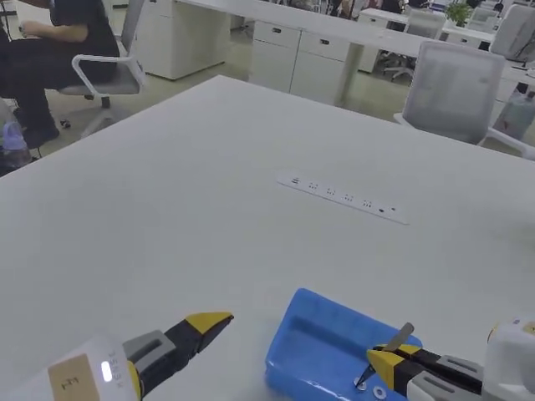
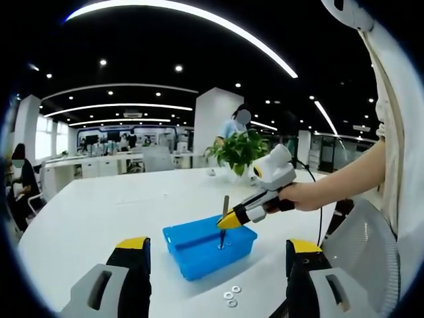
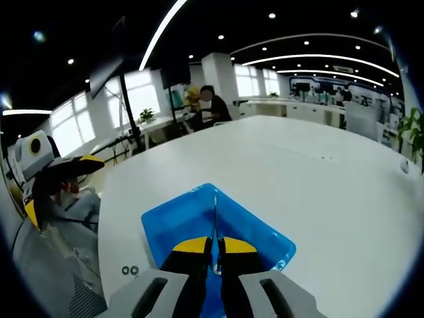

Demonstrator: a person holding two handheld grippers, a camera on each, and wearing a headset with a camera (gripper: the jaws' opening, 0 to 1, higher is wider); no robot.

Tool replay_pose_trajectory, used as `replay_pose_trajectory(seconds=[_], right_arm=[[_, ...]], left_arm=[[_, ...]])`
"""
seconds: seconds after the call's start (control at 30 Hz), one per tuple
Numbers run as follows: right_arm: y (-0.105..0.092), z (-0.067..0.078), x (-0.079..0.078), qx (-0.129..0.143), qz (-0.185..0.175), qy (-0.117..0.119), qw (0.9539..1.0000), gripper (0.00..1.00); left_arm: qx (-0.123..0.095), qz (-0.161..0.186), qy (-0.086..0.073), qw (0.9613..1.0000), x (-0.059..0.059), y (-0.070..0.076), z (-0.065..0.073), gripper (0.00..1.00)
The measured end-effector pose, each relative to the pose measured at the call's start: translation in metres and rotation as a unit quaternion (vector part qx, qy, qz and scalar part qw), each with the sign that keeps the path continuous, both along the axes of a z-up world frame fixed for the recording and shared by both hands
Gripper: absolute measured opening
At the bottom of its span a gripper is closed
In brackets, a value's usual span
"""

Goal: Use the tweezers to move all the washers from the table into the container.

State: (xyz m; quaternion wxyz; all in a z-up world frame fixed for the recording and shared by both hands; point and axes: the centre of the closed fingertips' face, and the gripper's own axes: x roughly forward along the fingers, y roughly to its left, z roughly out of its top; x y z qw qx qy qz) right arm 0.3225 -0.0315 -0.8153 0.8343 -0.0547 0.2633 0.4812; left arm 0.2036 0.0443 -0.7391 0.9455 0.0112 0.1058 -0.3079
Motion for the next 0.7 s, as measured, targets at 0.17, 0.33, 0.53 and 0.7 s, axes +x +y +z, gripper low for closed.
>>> replay_pose_trajectory(seconds=[0.17, 0.33, 0.53, 0.7], right_arm=[[0.001, -0.001, 0.0, -0.002, 0.002, 0.0, 1.0, 0.03], [0.001, -0.001, -0.001, -0.006, 0.004, -0.002, 1.0, 0.03], [-0.001, 0.003, 0.001, -0.004, -0.002, -0.009, 0.9999, 0.03], [-0.001, 0.013, 0.001, 0.005, -0.005, -0.015, 0.9999, 0.03]], left_arm=[[0.001, 0.001, 0.0, 1.0, 0.0, 0.001, 0.0, 0.85], [0.002, 0.002, -0.002, 1.0, -0.001, 0.001, 0.001, 0.85], [0.003, 0.003, -0.003, 1.0, -0.001, 0.002, 0.001, 0.85], [0.004, 0.003, -0.002, 1.0, -0.001, 0.002, 0.001, 0.85]])
